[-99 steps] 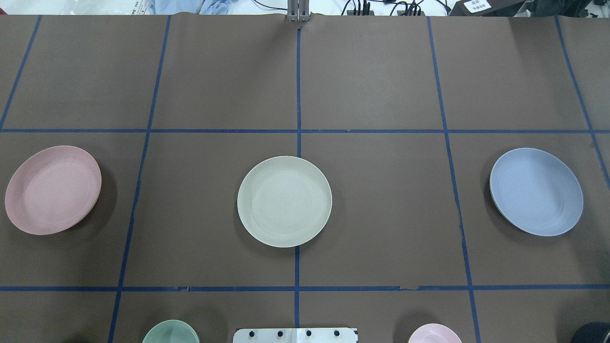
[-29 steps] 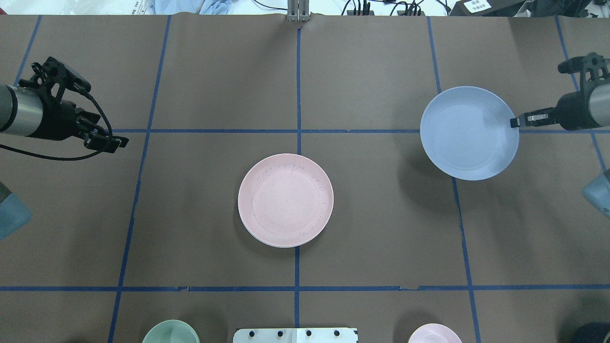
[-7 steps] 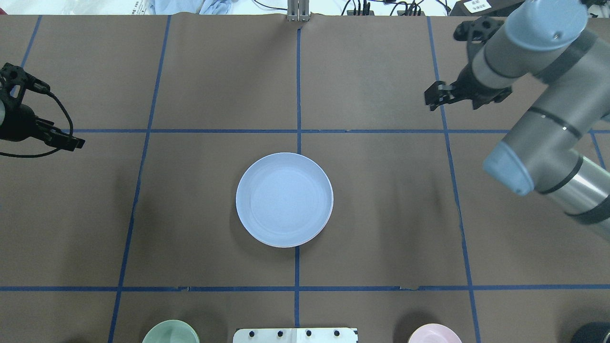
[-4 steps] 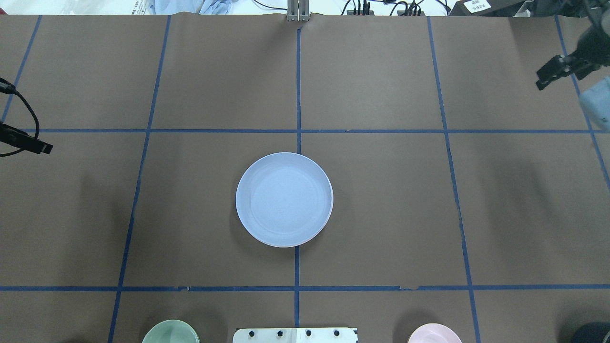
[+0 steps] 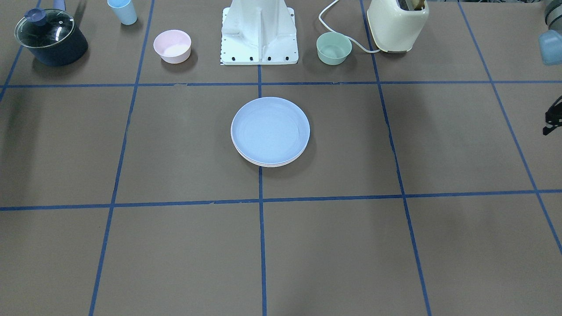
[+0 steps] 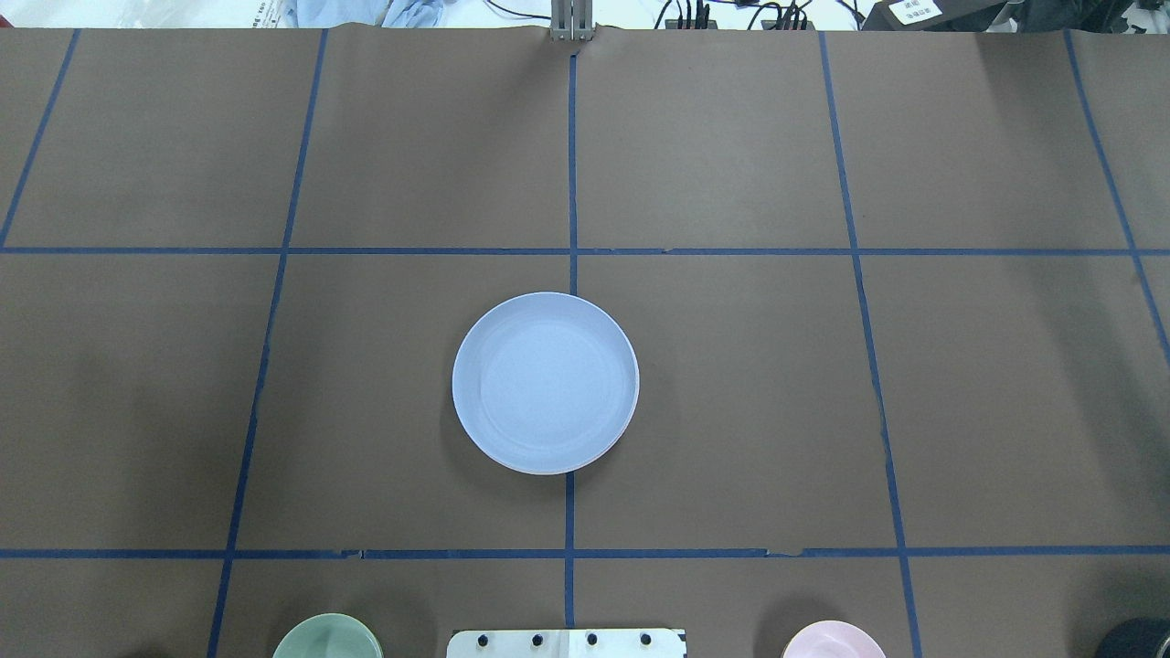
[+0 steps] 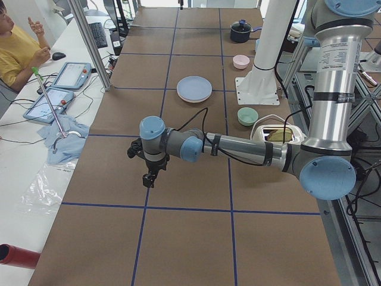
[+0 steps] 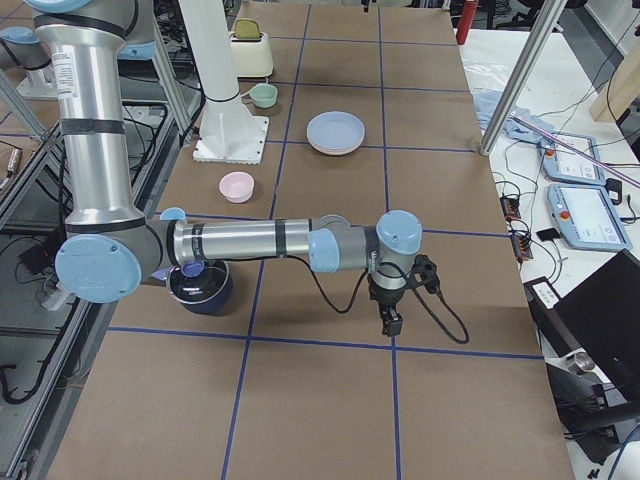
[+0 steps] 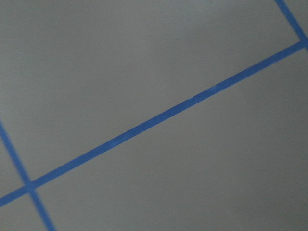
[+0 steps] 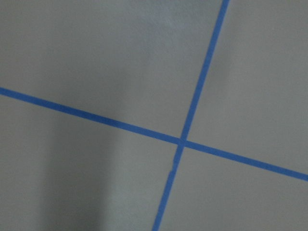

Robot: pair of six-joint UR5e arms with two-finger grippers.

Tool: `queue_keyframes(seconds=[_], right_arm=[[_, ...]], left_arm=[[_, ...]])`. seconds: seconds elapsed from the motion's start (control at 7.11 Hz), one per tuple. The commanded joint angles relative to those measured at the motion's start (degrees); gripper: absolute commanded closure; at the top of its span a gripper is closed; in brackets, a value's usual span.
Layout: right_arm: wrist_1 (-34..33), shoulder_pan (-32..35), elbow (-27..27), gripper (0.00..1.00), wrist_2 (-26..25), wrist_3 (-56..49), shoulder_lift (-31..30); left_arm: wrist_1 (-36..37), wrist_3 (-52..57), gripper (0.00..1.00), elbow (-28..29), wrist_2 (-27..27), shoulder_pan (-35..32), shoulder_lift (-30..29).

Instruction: Stack three plates with pink and blue

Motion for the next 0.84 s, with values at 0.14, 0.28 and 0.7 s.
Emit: queue_keyframes(seconds=[0.14, 0.28, 0.7], right_arm=[[6.8, 2.9, 0.6, 0.0, 2.9, 5.7, -5.4], [7.1, 2.8, 0.9, 0.0, 3.1, 7.9, -5.3], [7.2, 2.8, 0.8, 0.0, 8.5, 7.9, -5.8]], left_arm=[[1.4, 8.4, 0.0, 5.7, 0.3, -5.7, 0.1], [1.6, 9.8, 0.0, 6.9, 0.2, -6.2, 0.7], [4.2, 4.6, 0.0, 7.4, -0.4, -6.2, 0.8]])
